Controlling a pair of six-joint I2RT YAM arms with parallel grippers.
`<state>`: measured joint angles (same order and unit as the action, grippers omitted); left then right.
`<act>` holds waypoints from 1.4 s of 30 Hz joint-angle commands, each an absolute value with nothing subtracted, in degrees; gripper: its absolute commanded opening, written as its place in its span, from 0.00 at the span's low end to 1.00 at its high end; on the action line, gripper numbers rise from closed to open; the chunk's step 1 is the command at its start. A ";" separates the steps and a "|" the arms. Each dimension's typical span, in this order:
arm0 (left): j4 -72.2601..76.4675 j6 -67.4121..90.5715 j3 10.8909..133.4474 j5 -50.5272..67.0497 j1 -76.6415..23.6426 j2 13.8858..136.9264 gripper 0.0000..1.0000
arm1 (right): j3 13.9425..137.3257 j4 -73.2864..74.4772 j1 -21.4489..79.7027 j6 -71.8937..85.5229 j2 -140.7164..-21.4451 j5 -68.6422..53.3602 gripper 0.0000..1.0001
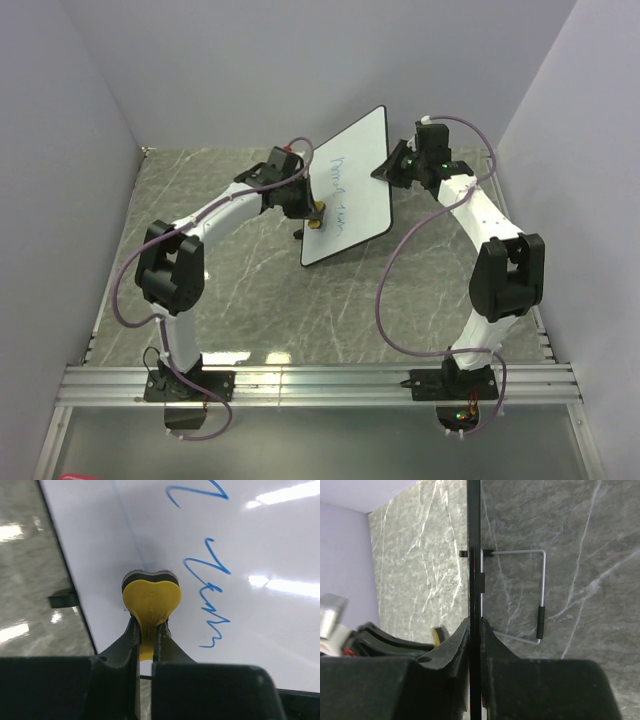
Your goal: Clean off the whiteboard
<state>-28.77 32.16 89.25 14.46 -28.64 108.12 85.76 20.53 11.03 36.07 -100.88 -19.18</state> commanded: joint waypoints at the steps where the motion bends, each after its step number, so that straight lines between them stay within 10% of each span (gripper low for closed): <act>1: -26.28 31.02 91.50 17.58 -30.41 109.07 0.00 | 82.53 31.64 13.80 27.43 -102.22 -18.81 0.01; 26: -17.75 29.97 91.68 34.71 -38.49 110.39 0.00 | 80.16 32.43 18.54 26.28 -103.01 -25.40 0.00; 42: -24.35 32.87 75.86 20.31 -31.03 111.01 0.00 | 84.72 35.60 18.28 27.41 -103.97 -24.78 0.00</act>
